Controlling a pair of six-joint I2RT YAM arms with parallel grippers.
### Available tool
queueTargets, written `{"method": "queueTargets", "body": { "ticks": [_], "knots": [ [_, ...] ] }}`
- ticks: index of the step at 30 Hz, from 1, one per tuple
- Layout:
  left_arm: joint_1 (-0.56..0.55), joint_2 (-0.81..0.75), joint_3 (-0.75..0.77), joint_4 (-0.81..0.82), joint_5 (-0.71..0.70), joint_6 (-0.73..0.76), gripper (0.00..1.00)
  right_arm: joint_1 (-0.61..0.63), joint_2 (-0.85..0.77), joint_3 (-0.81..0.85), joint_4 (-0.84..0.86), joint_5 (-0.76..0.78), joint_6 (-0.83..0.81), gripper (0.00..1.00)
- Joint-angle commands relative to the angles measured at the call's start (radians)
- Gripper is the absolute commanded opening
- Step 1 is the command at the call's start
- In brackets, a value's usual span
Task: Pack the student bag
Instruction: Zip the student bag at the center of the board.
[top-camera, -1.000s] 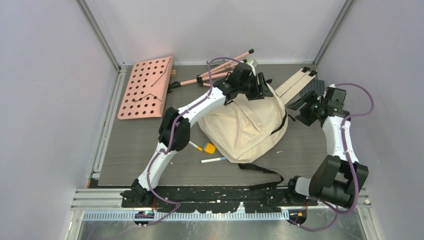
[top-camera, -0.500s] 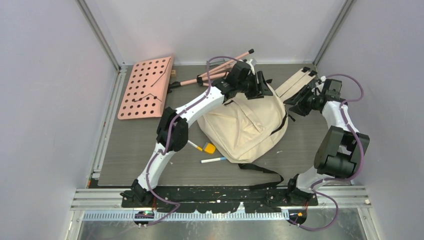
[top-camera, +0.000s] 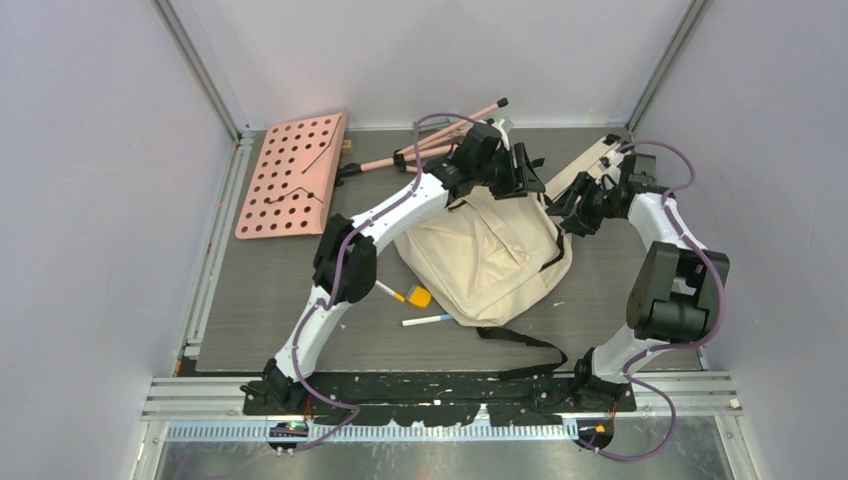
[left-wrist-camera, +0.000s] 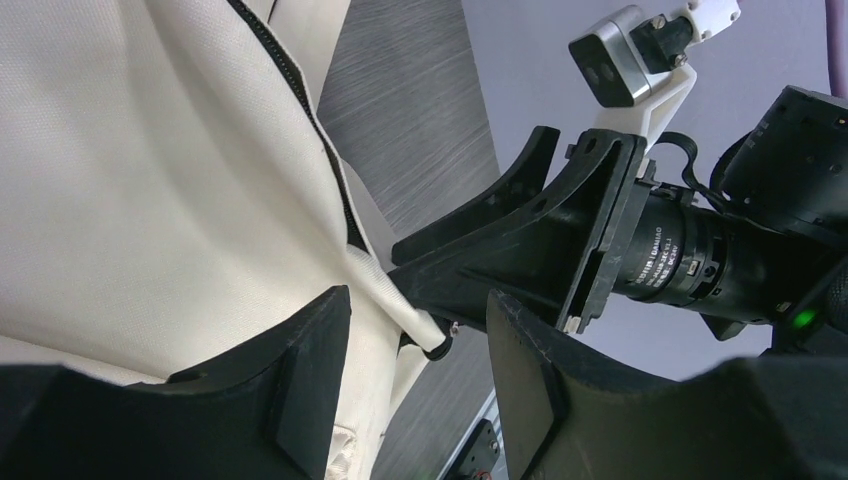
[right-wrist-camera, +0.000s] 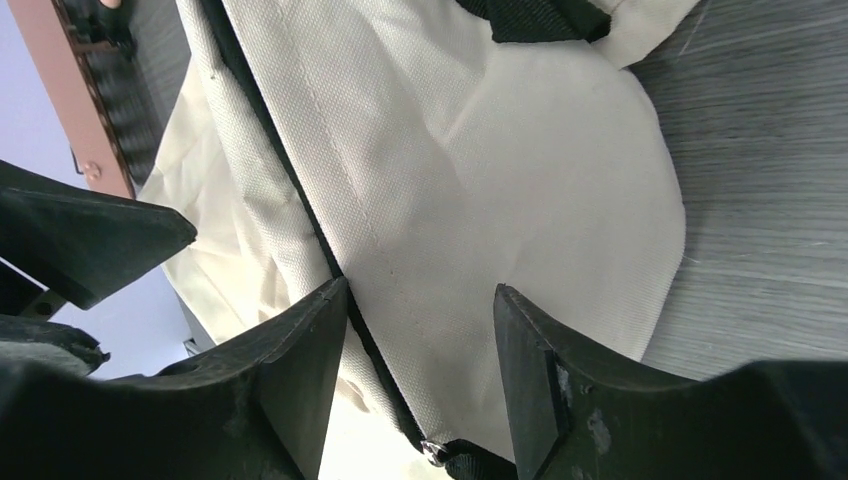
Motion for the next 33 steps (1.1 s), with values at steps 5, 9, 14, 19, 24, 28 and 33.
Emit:
{"method": "queueTargets", "body": {
  "ticks": [5, 9, 14, 19, 24, 28, 33],
  "knots": [
    [0.01, -0.07, -0.005, -0.015, 0.019, 0.007, 0.55, 0.047, -0.001, 0.054, -0.022, -0.053, -0.042, 0.64],
    [0.013, -0.037, 0.025, -0.069, 0.014, 0.003, 0.55, 0.066, -0.03, 0.061, -0.044, -0.083, -0.056, 0.66],
    [0.014, 0.001, 0.061, -0.11, 0.018, -0.004, 0.55, 0.072, -0.032, 0.034, -0.04, -0.097, -0.033, 0.49],
    [0.014, -0.005, 0.053, -0.103, 0.015, -0.004, 0.55, 0.073, -0.021, 0.043, -0.039, -0.03, -0.035, 0.23],
    [0.014, 0.0, 0.051, -0.101, 0.015, -0.015, 0.55, 0.073, 0.01, 0.09, -0.024, 0.059, -0.034, 0.03],
    [0.014, 0.039, 0.09, -0.113, 0.012, -0.038, 0.56, 0.073, -0.003, 0.143, -0.02, 0.122, -0.029, 0.01],
    [0.016, 0.136, 0.177, -0.106, 0.037, -0.121, 0.57, 0.073, -0.055, 0.161, -0.03, 0.258, 0.018, 0.01]
  ]
}}
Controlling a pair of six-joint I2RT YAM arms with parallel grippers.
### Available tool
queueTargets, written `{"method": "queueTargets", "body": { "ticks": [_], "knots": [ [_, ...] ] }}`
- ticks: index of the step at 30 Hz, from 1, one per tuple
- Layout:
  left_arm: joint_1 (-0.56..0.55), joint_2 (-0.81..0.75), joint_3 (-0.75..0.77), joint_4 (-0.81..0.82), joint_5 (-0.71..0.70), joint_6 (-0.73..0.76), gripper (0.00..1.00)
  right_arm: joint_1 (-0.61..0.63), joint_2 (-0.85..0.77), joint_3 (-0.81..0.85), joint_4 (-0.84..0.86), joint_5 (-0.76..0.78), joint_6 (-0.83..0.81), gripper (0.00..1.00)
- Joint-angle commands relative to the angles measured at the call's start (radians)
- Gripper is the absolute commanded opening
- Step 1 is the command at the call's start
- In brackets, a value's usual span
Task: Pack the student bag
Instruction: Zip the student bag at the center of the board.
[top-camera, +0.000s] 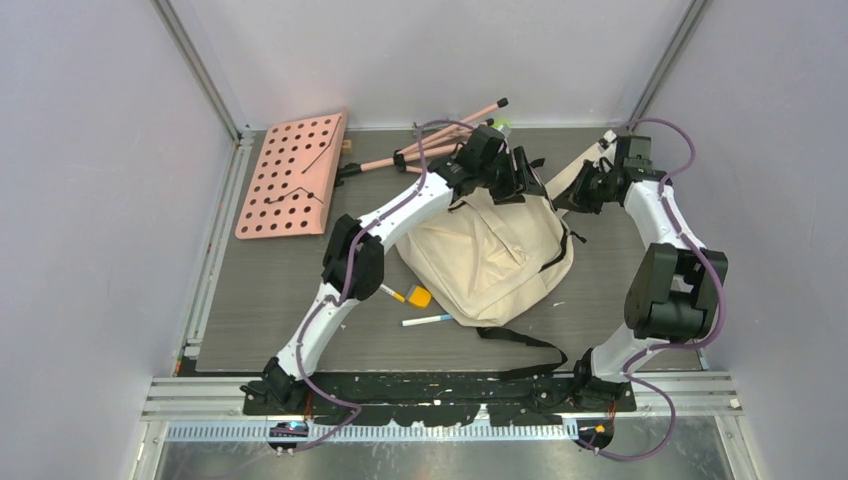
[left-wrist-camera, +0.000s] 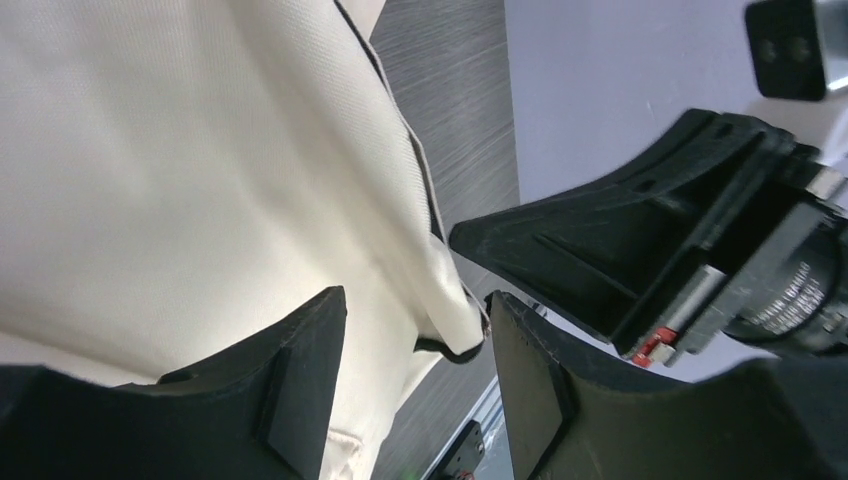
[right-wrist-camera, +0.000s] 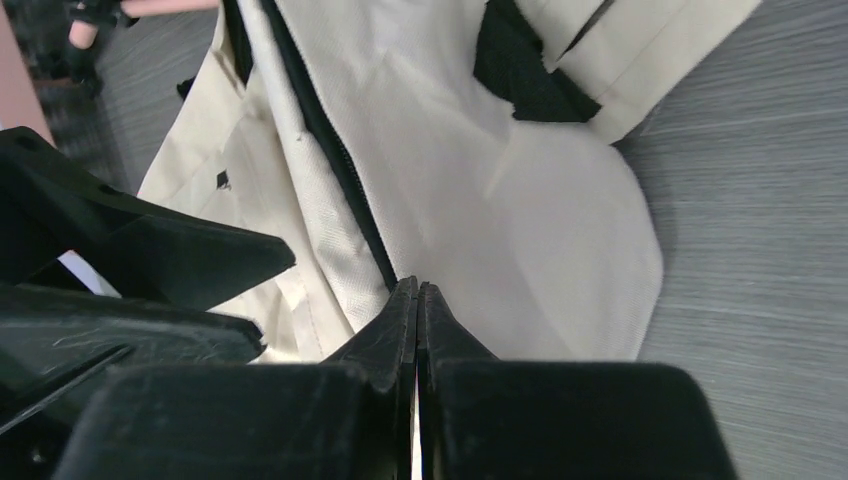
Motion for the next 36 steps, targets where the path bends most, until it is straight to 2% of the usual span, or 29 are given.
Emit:
{"method": "queueTargets", "body": {
  "ticks": [1, 3, 7, 8, 9, 11, 17, 22, 25, 31, 34, 36],
  "knots": [
    [0.006, 0.083, 0.079, 0.036, 0.05, -0.1, 0.57, 0.004, -0.094, 0.036, -0.003, 0.182, 0.058, 0.01],
    [0.002, 0.102, 0.086, 0.079, 0.055, -0.14, 0.58, 0.002, -0.133, 0.031, -0.025, 0.264, 0.091, 0.12],
    [-0.009, 0.134, 0.121, 0.099, 0.069, -0.154, 0.6, -0.019, -0.211, 0.006, -0.094, 0.383, 0.166, 0.47],
    [-0.012, 0.137, 0.122, 0.1, 0.071, -0.157, 0.6, -0.028, -0.241, -0.004, -0.109, 0.39, 0.179, 0.51],
    [-0.016, 0.139, 0.119, 0.107, 0.075, -0.164, 0.6, -0.045, -0.255, -0.03, -0.114, 0.391, 0.208, 0.58],
    [-0.024, 0.138, 0.108, 0.127, 0.082, -0.18, 0.6, -0.08, -0.301, -0.082, -0.12, 0.386, 0.254, 0.66],
    [-0.058, 0.119, 0.095, 0.173, 0.072, -0.203, 0.61, -0.163, -0.401, -0.23, -0.126, 0.366, 0.377, 0.72],
    [-0.083, 0.121, 0.081, 0.134, 0.068, -0.223, 0.65, -0.181, -0.43, -0.317, -0.106, 0.287, 0.451, 0.72],
    [-0.095, 0.13, 0.082, 0.118, 0.059, -0.226, 0.68, -0.19, -0.431, -0.387, -0.021, 0.203, 0.492, 0.72],
    [-0.106, 0.213, 0.208, 0.059, 0.062, -0.233, 0.7, -0.192, -0.433, -0.447, 0.13, 0.154, 0.557, 0.72],
    [-0.108, 0.219, 0.204, 0.056, 0.057, -0.23, 0.62, -0.192, -0.42, -0.454, 0.184, 0.148, 0.578, 0.7],
    [-0.108, 0.216, 0.2, 0.046, 0.051, -0.217, 0.5, -0.192, -0.415, -0.453, 0.21, 0.148, 0.593, 0.68]
  ]
}}
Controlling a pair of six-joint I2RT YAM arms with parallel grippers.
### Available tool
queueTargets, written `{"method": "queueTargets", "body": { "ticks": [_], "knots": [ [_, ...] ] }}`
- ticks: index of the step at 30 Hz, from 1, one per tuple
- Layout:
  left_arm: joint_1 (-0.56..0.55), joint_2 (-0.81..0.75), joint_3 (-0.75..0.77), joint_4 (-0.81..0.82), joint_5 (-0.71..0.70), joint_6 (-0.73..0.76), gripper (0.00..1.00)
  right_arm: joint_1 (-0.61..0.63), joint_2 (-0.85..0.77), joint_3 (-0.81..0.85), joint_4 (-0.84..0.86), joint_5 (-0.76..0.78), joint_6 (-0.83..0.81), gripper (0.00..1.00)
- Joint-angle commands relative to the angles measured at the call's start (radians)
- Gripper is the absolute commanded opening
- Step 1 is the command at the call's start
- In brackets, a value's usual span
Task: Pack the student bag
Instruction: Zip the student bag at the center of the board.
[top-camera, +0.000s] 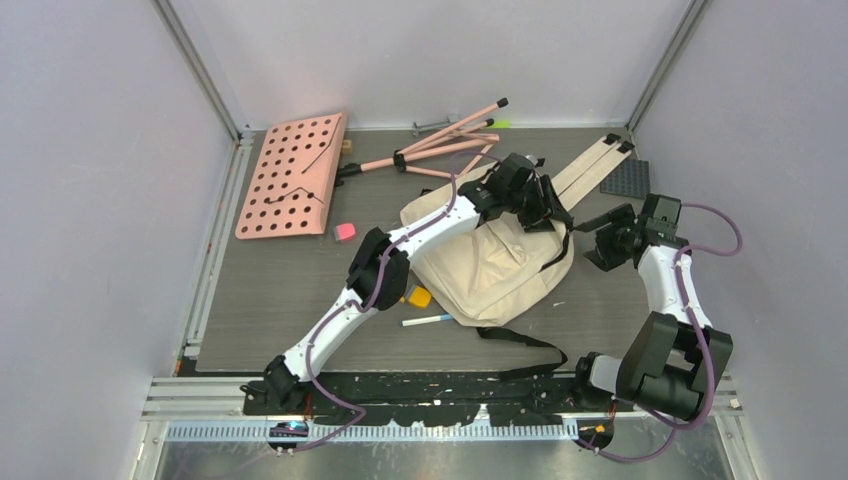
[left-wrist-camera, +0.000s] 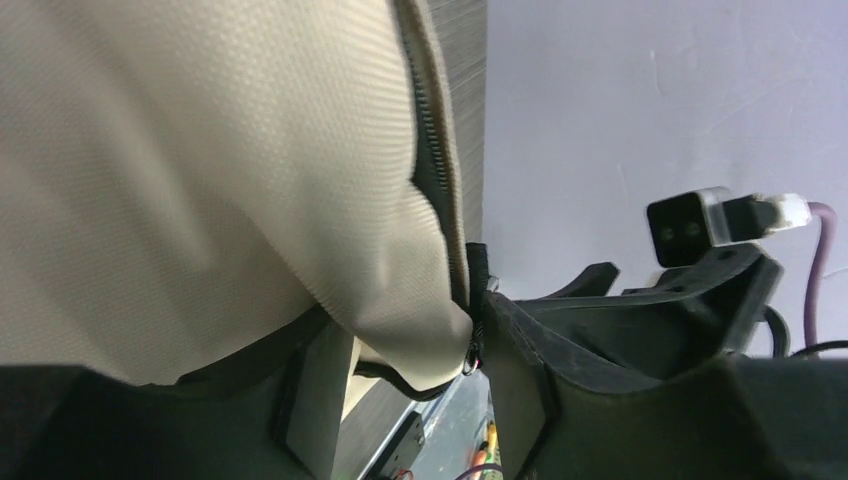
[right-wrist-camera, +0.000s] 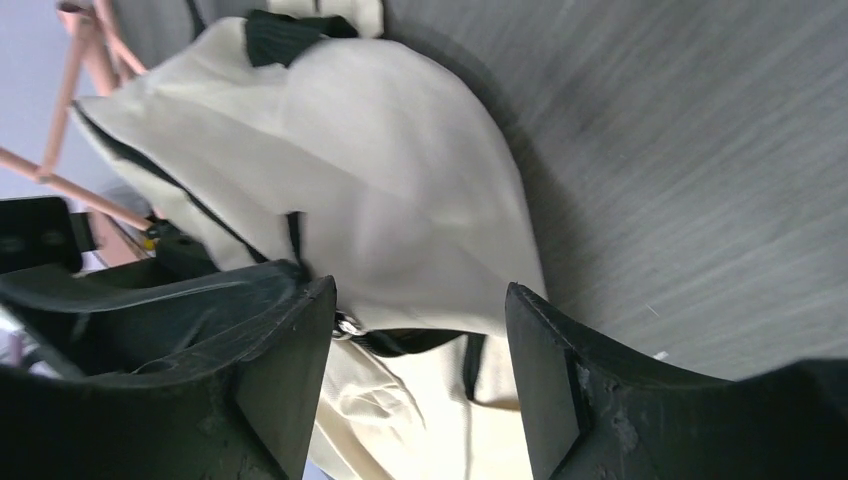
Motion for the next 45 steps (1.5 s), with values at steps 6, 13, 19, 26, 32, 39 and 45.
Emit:
{"method": "queueTargets", "body": {
  "ticks": [6, 13, 19, 26, 32, 39, 45],
  "knots": [
    [0.007, -0.003, 0.016, -0.027, -0.011, 0.031, 0.19, -0.003, -0.059, -0.014, 0.181, 0.002, 0.092, 0.67],
    [0.013, -0.004, -0.003, 0.017, 0.01, 0.008, 0.12, -0.003, 0.003, -0.003, 0.217, -0.074, 0.065, 0.63],
    [0.022, -0.041, -0.061, 0.095, 0.01, 0.006, 0.49, -0.002, 0.043, 0.026, 0.186, -0.106, 0.016, 0.64],
    [0.038, -0.092, -0.124, 0.102, -0.05, 0.038, 0.5, 0.002, 0.099, 0.086, 0.163, -0.113, -0.094, 0.57],
    [0.046, -0.108, -0.126, 0.164, -0.059, 0.055, 0.61, 0.009, 0.167, 0.138, 0.155, -0.149, -0.142, 0.54],
    [0.056, -0.095, -0.115, 0.117, -0.069, 0.055, 0.61, 0.014, 0.206, 0.146, 0.14, -0.138, -0.176, 0.51],
    [0.052, -0.042, -0.049, 0.073, -0.038, 0.041, 0.64, 0.014, 0.225, 0.153, 0.054, -0.06, -0.174, 0.5]
  ]
}}
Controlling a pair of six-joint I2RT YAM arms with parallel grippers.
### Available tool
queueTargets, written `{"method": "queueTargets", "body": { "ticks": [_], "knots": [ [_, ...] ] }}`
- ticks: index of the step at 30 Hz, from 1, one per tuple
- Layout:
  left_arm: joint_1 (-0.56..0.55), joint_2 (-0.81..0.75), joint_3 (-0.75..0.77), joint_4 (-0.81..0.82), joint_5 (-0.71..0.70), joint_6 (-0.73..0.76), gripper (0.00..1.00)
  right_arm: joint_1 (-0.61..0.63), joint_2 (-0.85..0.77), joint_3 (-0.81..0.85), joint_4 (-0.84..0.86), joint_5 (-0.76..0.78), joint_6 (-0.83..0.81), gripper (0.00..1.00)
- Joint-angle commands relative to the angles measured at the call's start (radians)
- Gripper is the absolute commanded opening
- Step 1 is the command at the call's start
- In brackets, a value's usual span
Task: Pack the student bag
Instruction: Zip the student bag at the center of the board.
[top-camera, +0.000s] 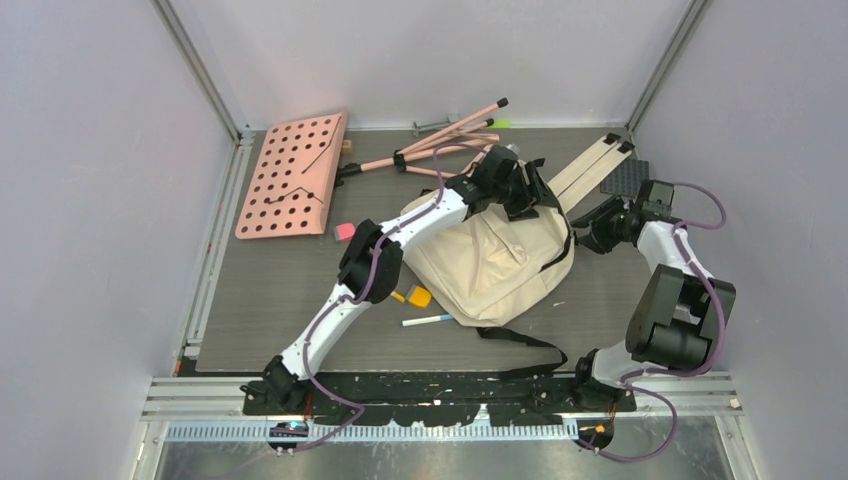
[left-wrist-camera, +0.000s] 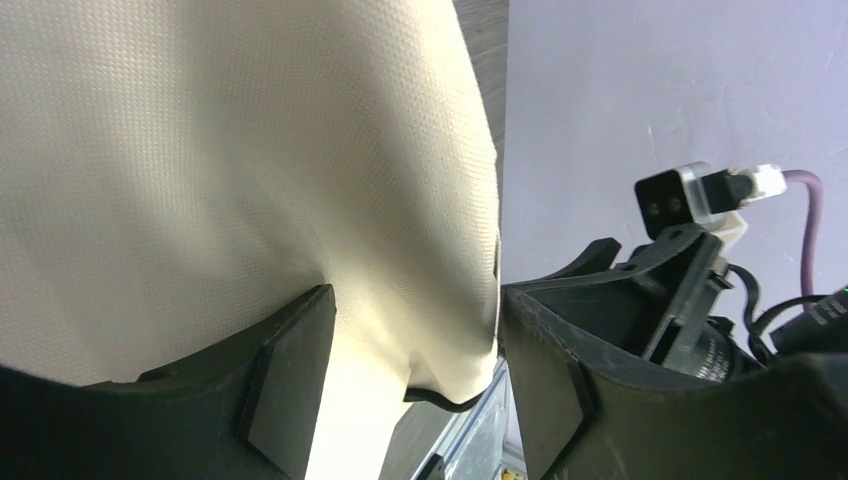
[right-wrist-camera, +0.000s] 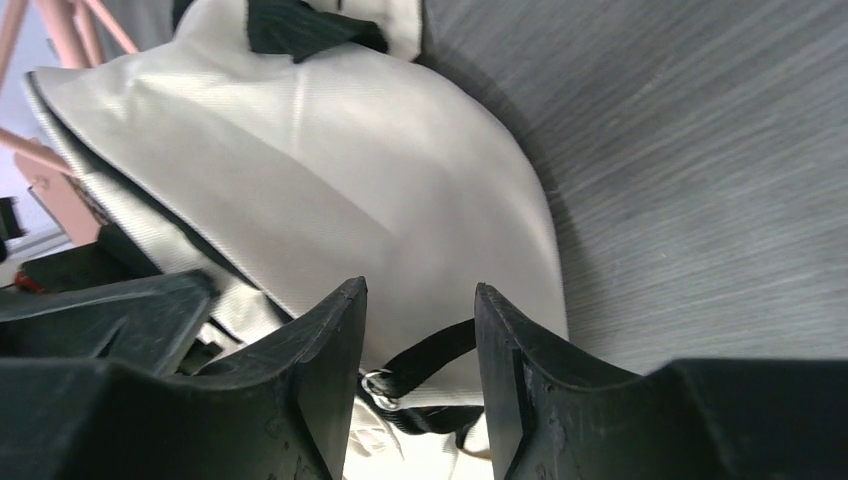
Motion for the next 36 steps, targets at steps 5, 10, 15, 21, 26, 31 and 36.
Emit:
{"method": "queueTargets", "body": {
  "ticks": [5, 10, 15, 21, 26, 31, 36],
  "knots": [
    [-0.013, 0.026, 0.08, -0.013, 0.037, -0.012, 0.52, 0.003, -0.009, 0.028, -0.107, 0.121, 0.004, 0.51],
    [-0.015, 0.041, 0.093, -0.009, 0.041, -0.011, 0.41, 0.003, -0.002, 0.02, -0.099, 0.074, 0.047, 0.5],
    [-0.016, 0.051, 0.099, -0.003, 0.043, -0.011, 0.29, 0.002, -0.002, 0.019, -0.114, 0.046, 0.073, 0.54],
    [-0.016, 0.05, 0.094, 0.009, 0.045, -0.01, 0.01, 0.002, -0.012, -0.007, -0.08, 0.002, 0.131, 0.51],
    [-0.016, 0.045, 0.09, 0.012, 0.039, -0.007, 0.0, 0.006, -0.016, -0.017, -0.017, -0.022, 0.214, 0.4],
    [-0.016, 0.04, 0.088, 0.033, 0.017, -0.017, 0.0, 0.005, -0.057, -0.015, -0.043, 0.02, 0.215, 0.21],
    [-0.016, 0.037, 0.091, 0.138, -0.062, -0.049, 0.0, 0.008, -0.125, -0.015, -0.147, 0.08, 0.154, 0.02]
  ]
}}
